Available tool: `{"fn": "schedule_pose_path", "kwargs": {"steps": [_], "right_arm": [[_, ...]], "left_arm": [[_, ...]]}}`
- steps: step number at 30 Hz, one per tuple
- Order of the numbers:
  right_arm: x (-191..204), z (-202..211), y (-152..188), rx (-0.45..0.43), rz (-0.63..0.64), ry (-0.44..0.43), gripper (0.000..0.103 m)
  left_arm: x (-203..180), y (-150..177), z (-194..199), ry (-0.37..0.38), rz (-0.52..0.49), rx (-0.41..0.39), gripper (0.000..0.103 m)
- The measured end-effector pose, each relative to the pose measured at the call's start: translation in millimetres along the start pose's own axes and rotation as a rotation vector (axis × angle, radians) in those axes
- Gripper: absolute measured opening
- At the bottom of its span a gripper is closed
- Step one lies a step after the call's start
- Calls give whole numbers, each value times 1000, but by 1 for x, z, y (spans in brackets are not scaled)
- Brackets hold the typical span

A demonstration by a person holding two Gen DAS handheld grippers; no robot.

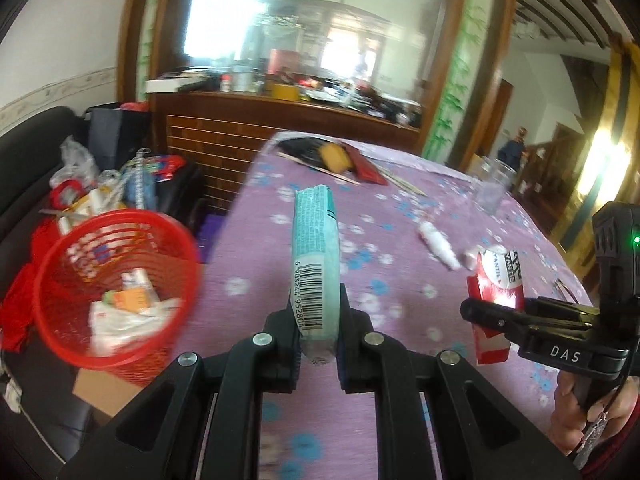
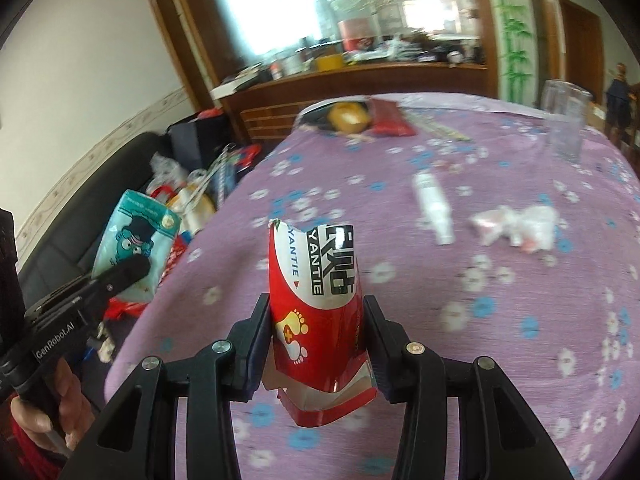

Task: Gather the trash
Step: 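Carry the wipe pack with the left tool while the right tool carries the box to the basket, releasing both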

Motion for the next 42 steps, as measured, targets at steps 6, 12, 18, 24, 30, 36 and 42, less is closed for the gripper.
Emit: {"fn": "schedule_pose_path", "kwargs": {"steps": [6, 12, 18, 24, 30, 36, 42], "right_arm": [[67, -29, -13, 40, 76, -92, 51], [145, -62, -27, 69, 171, -185, 51], [201, -98, -38, 92, 211, -249, 51], [221, -134, -50, 111, 193, -253, 55], [235, -158, -61, 115, 188, -264, 69], [202, -138, -68, 75, 120, -291, 69], [160, -104, -67, 40, 66, -284, 69]], "left_arm": [[72, -5, 16, -101, 81, -17, 13], [134, -7, 24, -185, 153, -26, 13], [170, -8, 26, -229, 195, -32, 13], [190, -12, 16, -249, 219, -26, 13], [198, -16, 12, -274, 252, -38, 57], [187, -16, 15, -267, 243, -49, 57], [150, -18, 18, -213, 189, -51, 57]]}}
Point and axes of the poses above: each gripper's, at about its wrist camera, not at the fingertips, and z roughly against the way its jaws point, x to its left, y to its underside, the point moved 1 cm from there along -z, roughly the way its jaws point, and after that the axes turned 12 degrees about -x, right-handed, at the moved point
